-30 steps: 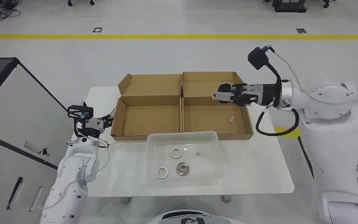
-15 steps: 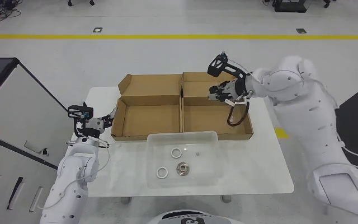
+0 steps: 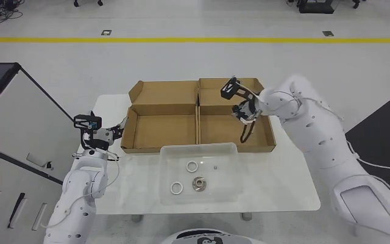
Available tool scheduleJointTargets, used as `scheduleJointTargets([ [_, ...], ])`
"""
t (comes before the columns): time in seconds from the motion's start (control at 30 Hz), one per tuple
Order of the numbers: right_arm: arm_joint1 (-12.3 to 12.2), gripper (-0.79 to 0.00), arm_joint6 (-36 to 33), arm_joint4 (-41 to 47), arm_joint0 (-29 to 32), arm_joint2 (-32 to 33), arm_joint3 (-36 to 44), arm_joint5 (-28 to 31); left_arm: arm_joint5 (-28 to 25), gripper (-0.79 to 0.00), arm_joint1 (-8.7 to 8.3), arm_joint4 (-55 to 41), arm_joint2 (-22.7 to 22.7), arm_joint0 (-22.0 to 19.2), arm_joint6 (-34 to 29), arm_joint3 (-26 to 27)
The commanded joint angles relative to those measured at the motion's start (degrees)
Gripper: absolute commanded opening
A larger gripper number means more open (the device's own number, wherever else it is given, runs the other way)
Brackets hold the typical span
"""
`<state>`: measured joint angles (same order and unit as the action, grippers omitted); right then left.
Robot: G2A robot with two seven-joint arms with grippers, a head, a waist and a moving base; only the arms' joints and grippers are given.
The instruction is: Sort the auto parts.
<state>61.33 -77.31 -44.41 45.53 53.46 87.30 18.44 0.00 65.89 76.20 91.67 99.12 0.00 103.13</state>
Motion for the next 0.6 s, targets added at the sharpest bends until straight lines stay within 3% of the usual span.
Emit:
scheduleJointTargets([
  [0.0,0.13,-0.785,0.99,-2.91,0.23,-1.25,-0.94,-0.32,0.0,0.0,0.0,0.0,0.0,0.0,0.0,0.0],
  [0.2,0.74,-0.785,2.76,-7.73,0.61,-4.71,-4.82,-1.02,0.0,0.0,0.0,0.0,0.0,0.0,0.0,0.0],
  [0.57,2.75,-0.785,5.33,-7.44,-0.85,-9.39,-13.86,-1.6,0.0,0.0,0.0,0.0,0.0,0.0,0.0,0.0],
])
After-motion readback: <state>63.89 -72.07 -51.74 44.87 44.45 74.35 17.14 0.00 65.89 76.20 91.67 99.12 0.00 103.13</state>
